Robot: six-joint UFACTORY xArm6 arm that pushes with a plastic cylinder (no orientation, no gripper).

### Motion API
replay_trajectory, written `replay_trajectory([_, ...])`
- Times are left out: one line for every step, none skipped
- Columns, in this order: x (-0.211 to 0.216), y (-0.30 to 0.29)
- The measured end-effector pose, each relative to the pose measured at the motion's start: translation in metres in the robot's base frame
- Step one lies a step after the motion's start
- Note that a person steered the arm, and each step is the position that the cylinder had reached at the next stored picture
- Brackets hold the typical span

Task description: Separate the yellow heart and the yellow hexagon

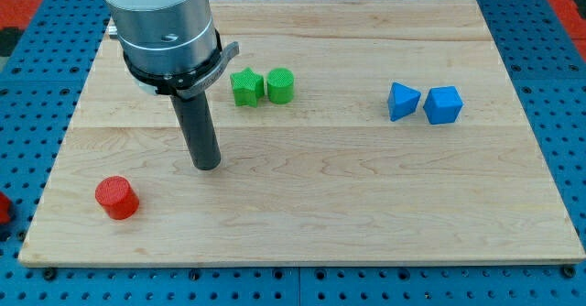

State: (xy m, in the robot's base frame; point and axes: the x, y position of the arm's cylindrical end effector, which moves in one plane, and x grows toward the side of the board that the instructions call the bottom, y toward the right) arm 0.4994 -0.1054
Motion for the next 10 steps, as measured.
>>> replay_trajectory([0.000,0.000])
replay_trajectory([0.000,0.043])
replay_trajectory([-0.037,0.042])
replay_trajectory([-0.078,-0.055])
replay_trajectory([-0.167,-0.140])
replay_trajectory([-0.201,-0.199])
replay_trajectory([-0.218,-0.200])
replay_trajectory([-0.269,-0.168])
replay_trajectory([-0.289,-0.116])
replay_trajectory([-0.251,-0.110])
